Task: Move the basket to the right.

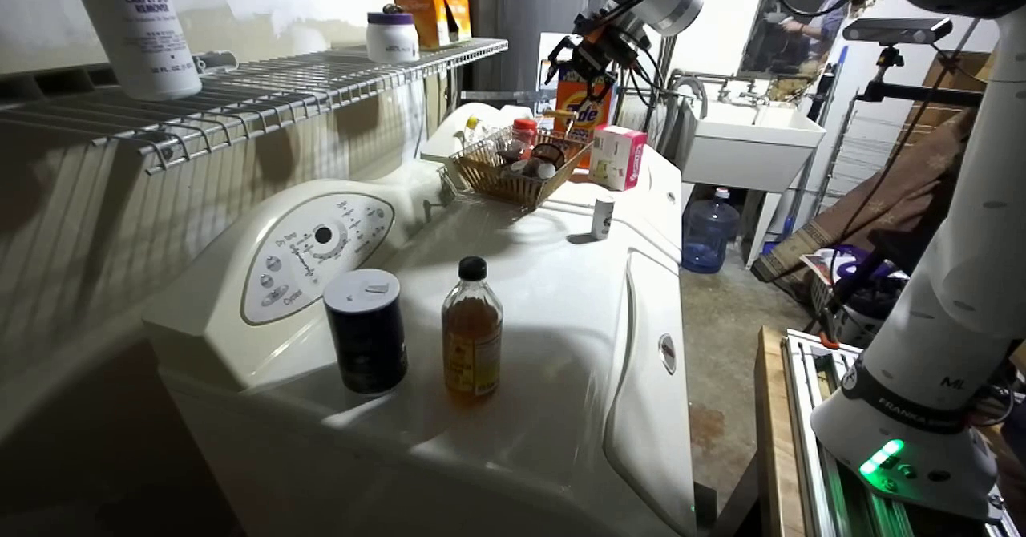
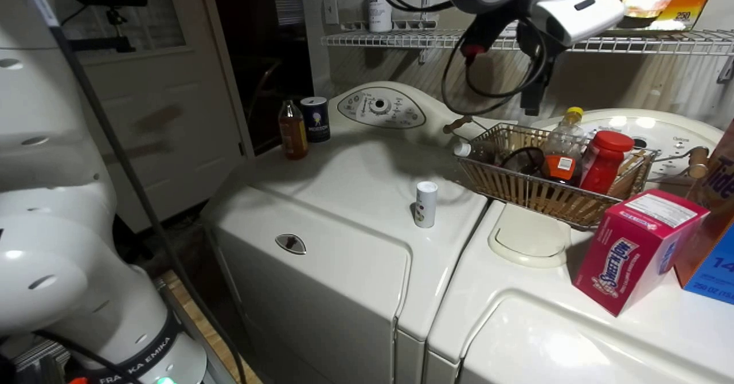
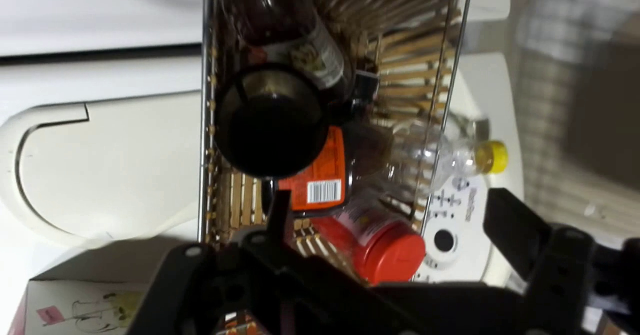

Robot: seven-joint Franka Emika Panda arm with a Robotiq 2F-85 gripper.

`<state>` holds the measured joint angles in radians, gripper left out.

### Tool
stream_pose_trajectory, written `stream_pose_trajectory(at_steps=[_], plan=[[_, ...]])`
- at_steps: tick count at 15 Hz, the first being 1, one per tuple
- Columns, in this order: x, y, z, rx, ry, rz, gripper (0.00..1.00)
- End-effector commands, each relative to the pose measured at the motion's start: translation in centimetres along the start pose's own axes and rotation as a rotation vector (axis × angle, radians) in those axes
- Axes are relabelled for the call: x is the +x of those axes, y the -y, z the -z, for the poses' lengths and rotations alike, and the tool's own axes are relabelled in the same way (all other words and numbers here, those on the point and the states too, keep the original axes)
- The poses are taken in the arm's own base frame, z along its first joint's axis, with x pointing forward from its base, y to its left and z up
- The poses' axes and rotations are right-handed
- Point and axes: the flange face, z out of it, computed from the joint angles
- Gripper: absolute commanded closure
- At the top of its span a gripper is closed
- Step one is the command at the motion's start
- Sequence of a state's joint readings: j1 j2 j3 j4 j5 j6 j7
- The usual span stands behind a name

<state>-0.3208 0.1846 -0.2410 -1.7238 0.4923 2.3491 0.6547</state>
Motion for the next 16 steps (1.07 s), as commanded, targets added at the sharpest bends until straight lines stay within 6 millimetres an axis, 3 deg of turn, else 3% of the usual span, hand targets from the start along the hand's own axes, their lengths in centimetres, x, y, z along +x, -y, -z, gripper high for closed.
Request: stream_pose_trajectory(at_steps=[1, 7, 11, 15, 16], plan=[[-7.4, -0.7, 2.4, -0.041, 0.042, 0.202, 0.0], [-20.5, -1.7, 5.2, -0.121, 0.031, 0.546, 0.0], [-28.1, -3.7, 7.6, -0.159, 0.012, 0.784, 0.0], [-33.6, -6.4, 10.5, -0.144, 0.003, 1.001, 0.0], [-32.1, -4.0, 8.6, -0.144, 0.021, 0.907, 0.0]])
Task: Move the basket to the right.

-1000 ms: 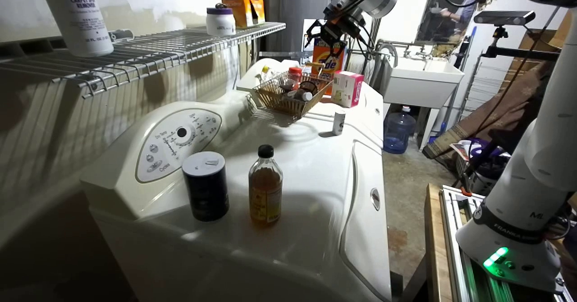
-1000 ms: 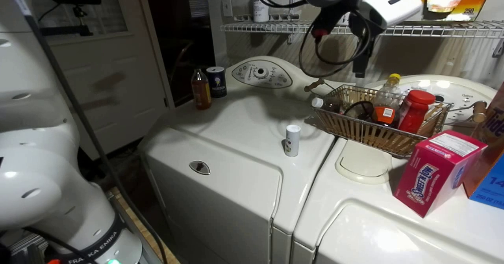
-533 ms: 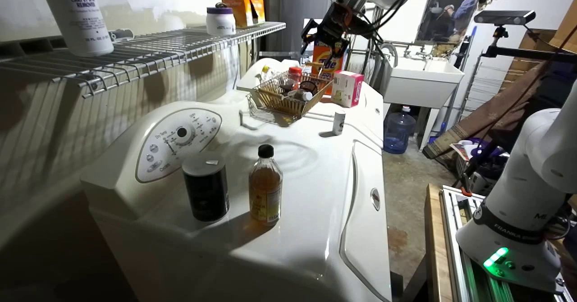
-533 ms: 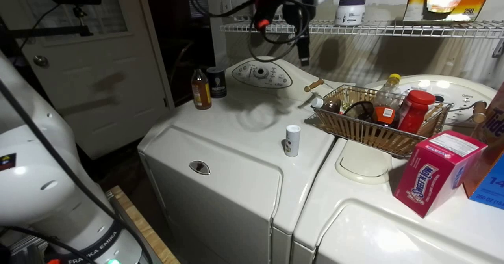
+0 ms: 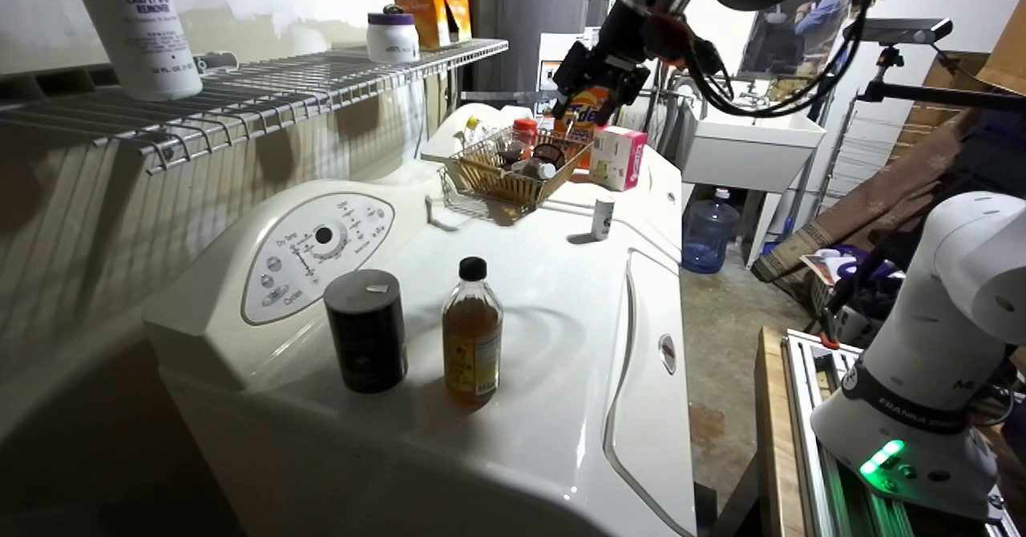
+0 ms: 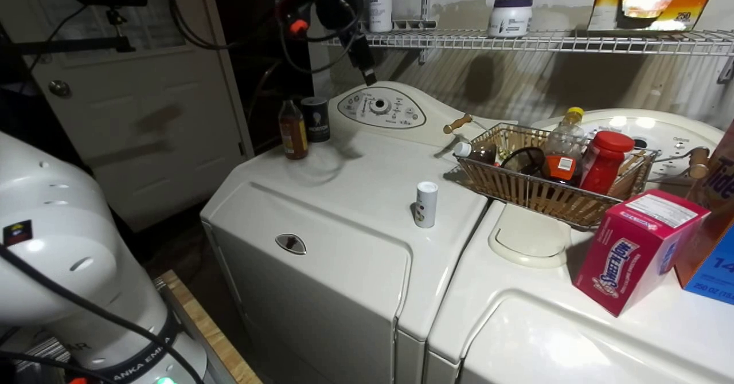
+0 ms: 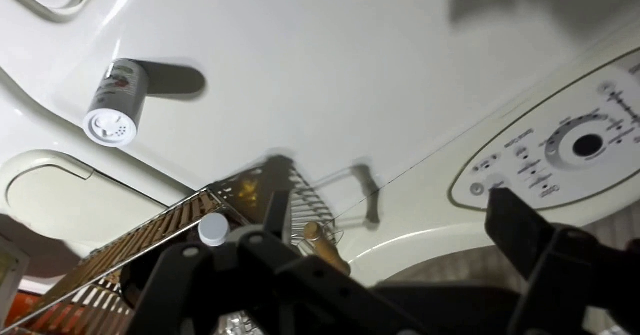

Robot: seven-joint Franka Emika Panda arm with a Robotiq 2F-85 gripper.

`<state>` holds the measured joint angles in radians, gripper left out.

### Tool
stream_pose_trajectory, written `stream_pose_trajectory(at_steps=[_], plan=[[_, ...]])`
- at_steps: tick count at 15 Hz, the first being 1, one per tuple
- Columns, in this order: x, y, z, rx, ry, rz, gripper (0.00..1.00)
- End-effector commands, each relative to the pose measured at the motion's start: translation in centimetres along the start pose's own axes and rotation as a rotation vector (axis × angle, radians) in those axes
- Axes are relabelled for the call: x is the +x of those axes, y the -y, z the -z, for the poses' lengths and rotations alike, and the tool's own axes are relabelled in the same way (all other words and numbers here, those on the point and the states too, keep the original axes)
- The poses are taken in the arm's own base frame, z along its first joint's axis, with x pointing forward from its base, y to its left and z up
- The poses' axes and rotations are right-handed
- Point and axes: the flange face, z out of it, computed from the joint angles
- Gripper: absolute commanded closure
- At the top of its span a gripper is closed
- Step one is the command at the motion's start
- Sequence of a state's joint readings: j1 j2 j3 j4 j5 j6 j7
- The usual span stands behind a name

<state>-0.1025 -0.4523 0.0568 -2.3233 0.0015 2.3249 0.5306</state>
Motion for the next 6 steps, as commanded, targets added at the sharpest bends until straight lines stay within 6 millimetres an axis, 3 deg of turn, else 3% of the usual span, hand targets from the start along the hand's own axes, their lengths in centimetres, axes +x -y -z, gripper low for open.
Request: stream_pose_trajectory(at_steps=[1, 6], plan=[[-1.0, 0.3, 0.7, 0.003, -0.006, 0.034, 0.0], [-2.5, -0.1, 1.6, 0.004, -0.017, 0.071, 0.0]])
